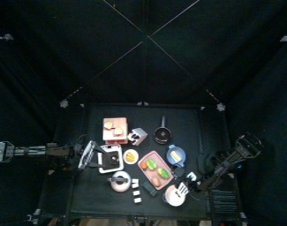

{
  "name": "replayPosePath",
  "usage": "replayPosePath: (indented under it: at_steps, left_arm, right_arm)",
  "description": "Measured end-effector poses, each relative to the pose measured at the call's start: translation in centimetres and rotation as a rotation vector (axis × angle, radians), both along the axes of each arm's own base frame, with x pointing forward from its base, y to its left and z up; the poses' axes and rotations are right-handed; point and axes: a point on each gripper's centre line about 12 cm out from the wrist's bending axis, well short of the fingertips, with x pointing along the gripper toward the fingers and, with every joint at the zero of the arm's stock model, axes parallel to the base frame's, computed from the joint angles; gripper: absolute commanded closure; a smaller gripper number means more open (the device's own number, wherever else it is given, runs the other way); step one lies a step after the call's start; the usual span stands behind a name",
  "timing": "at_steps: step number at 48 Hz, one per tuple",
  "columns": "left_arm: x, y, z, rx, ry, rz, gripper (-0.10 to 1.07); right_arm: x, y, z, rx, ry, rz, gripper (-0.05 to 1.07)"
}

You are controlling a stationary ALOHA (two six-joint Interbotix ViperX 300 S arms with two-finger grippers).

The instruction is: Grab pot

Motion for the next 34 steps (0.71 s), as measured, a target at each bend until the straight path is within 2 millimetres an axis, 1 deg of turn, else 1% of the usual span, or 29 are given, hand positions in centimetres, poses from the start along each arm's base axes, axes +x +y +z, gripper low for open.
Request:
replayPosePath:
  at_steps: [8,19,23,34]
  left_arm:
    - [0.0,0.0,0.0,0.0,0.0,0.0,0.02]
    - [0.0,0.0,0.0,0.0,0.0,0.002,0.02]
    - [0.0,0.0,0.0,0.0,0.0,0.002,0.02]
    - [0.0,0.0,-0.1,0.0,0.002,0.002,0.02]
  right_arm:
    - [0.1,0.7,-0.7,0.012,0.002,0.024,0.29]
    - [0.4,1.0,-2.5,-0.005,0.032,0.041,0.31]
    - [0.4,1.0,-2.9,-0.015,0.042,0.042,0.35]
    - [0.2,0.8,-3.3,-0.025,0.055,0.043,0.54]
